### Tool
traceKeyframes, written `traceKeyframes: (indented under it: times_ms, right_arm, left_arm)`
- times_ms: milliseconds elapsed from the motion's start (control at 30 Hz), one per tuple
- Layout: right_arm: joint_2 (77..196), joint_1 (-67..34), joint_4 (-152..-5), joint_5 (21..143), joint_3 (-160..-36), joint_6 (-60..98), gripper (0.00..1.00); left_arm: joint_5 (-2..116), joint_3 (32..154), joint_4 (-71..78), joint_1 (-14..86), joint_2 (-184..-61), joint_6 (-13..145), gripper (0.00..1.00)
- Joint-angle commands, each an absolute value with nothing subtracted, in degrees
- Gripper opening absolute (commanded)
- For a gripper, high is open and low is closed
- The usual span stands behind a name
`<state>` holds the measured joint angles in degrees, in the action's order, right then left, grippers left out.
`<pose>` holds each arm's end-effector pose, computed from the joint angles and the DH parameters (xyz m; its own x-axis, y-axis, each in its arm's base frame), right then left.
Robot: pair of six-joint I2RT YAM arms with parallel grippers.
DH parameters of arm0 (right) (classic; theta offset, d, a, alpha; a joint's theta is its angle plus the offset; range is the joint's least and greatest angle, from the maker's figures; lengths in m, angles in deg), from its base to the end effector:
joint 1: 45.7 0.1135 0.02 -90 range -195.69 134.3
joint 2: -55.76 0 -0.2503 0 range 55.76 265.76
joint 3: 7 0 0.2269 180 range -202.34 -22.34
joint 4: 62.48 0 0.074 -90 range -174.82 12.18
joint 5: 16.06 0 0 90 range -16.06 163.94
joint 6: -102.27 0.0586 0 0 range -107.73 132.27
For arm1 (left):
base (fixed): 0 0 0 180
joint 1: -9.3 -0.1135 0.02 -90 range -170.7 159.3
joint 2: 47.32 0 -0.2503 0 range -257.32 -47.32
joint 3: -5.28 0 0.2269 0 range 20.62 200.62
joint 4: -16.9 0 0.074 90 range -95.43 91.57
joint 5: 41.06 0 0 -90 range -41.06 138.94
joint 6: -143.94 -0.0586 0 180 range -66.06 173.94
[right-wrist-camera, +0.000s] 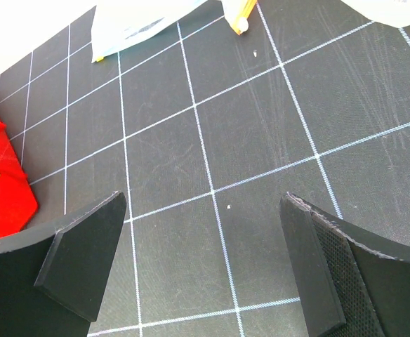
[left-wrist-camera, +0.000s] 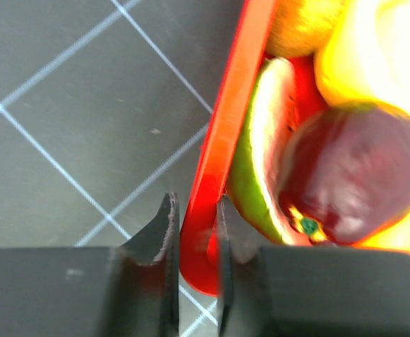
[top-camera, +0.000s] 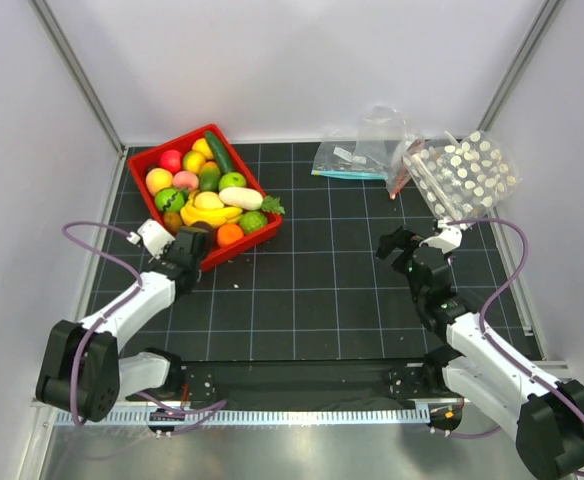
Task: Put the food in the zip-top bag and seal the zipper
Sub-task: Move the bin to the corner of the board.
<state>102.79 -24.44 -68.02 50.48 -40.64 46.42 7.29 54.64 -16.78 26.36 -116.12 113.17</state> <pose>0.1864 0.0475 0.2027 -0.2399 0.4592 -0.8553 0.1849 0.8865 0.4241 0.2161 -0.0256 0.1771 -0.2520 -0.5943 -0.7638 -0.7400 0.6269 -0.2437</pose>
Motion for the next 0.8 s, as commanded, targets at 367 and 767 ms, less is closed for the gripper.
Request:
traceKeyframes:
  times_ms: [367,767]
  right_arm:
    - [102.17,-24.25,-67.1,48.45,-41.68,46.19,1.0]
    - [102.61,-24.34,-67.45,48.72,-42.12,44.88,1.0]
  left_arm:
    - [8.86,62.88,-19.09,25.91,-126.94,132.35,0.04]
    - [13.69,72.92,-23.13,26.17,-128.72,118.81,1.0]
